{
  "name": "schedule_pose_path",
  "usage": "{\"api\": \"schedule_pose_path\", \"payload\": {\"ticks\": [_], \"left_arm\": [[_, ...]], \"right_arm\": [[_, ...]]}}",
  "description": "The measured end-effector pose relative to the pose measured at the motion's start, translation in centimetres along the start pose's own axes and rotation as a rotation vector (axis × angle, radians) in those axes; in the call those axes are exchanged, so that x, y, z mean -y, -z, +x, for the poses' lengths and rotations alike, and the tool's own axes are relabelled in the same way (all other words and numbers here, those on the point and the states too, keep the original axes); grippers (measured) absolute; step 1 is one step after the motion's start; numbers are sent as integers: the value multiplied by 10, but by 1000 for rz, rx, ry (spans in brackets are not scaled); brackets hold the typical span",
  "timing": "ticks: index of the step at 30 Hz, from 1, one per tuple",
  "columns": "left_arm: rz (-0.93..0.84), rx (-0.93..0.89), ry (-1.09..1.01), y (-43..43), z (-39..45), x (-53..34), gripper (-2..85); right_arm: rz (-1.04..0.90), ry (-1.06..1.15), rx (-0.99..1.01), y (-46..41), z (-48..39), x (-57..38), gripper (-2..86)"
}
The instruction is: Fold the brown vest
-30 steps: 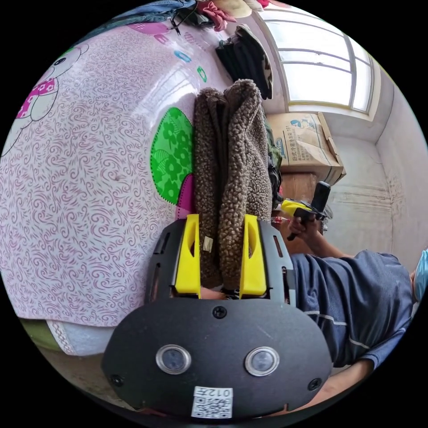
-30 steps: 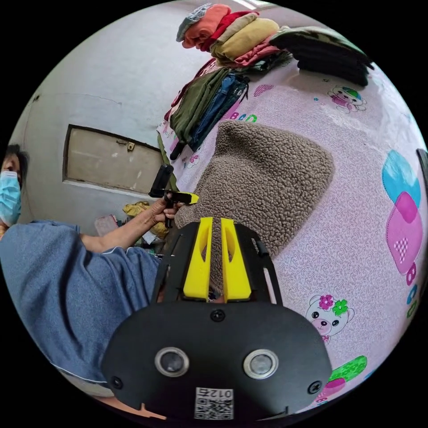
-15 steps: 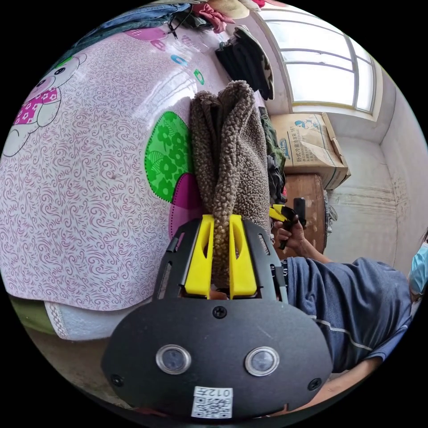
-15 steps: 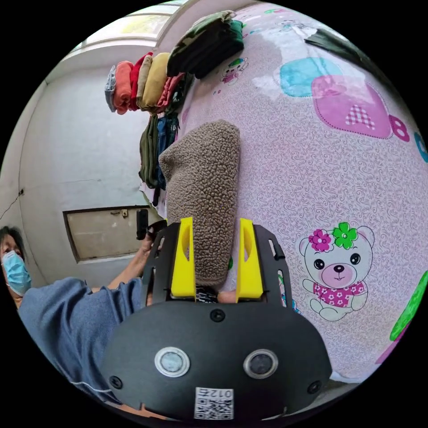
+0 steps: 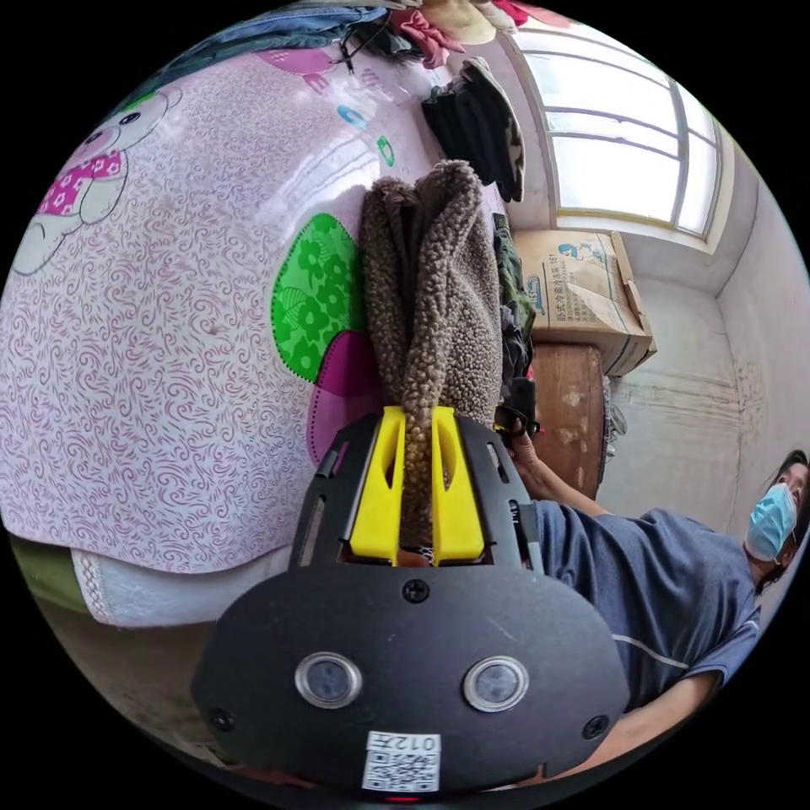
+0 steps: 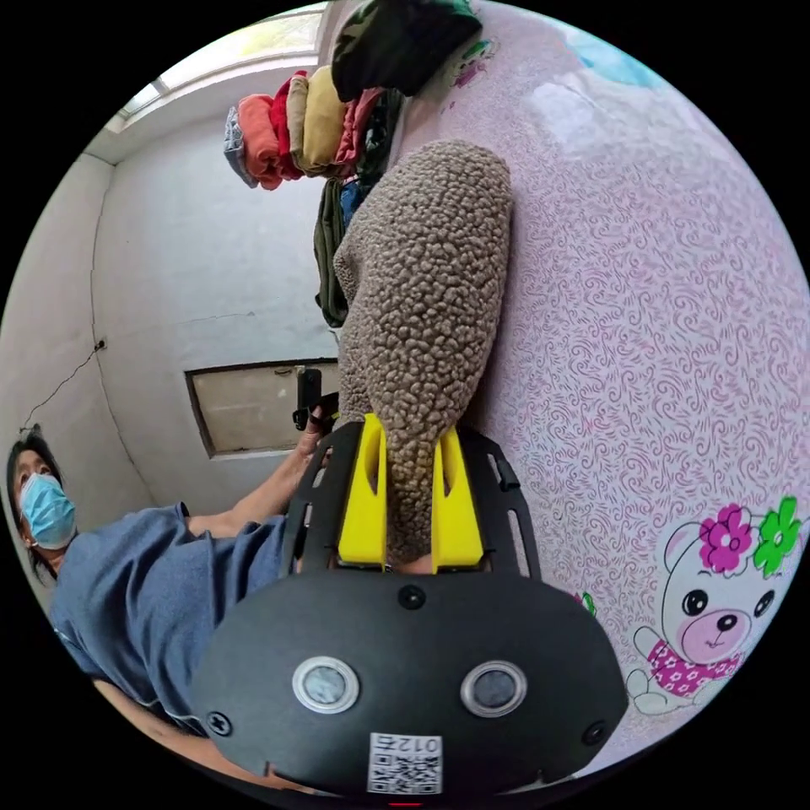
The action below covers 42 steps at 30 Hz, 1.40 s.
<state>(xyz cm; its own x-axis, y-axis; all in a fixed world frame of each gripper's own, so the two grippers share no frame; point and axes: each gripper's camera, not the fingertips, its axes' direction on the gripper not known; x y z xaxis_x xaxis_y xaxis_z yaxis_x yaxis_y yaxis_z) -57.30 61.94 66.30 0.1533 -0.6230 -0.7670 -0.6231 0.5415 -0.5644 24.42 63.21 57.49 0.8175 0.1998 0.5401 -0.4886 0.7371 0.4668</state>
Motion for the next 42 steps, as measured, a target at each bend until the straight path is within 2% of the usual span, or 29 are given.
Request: {"api": "schedule_pose_path", "payload": {"ticks": [6, 12, 20, 25, 30, 32, 34, 35, 37, 39, 42], "left_arm": [[63, -34, -87, 16, 63, 21, 55], [83, -34, -235, 25, 144, 94, 56], [182, -46, -530, 41, 277, 277, 55], [235, -17, -580, 35, 322, 401, 49], [211, 62, -451, -2, 303, 504, 44], [165, 123, -308, -35, 261, 541, 41], [132, 165, -183, -59, 222, 556, 39], [154, 109, -145, -69, 200, 558, 38], [215, -45, -123, -79, 178, 555, 34], [233, -103, -137, -88, 168, 550, 31], [303, -58, -236, -91, 176, 529, 24]], "right_arm": [[91, 98, 47, 53, -42, -2, 56], [168, 206, 49, 125, -83, 45, 51], [305, 511, -65, 255, -175, 196, 54], [365, 576, -116, 310, -188, 308, 57], [378, 419, -109, 324, -120, 397, 63], [353, 217, -148, 311, -54, 423, 68], [351, 126, -173, 301, -12, 425, 73], [399, 123, -49, 304, 9, 418, 76], [452, 126, 58, 306, 25, 408, 79], [449, 159, 34, 307, 21, 402, 82], [418, 195, -31, 310, 0, 397, 86]]}}
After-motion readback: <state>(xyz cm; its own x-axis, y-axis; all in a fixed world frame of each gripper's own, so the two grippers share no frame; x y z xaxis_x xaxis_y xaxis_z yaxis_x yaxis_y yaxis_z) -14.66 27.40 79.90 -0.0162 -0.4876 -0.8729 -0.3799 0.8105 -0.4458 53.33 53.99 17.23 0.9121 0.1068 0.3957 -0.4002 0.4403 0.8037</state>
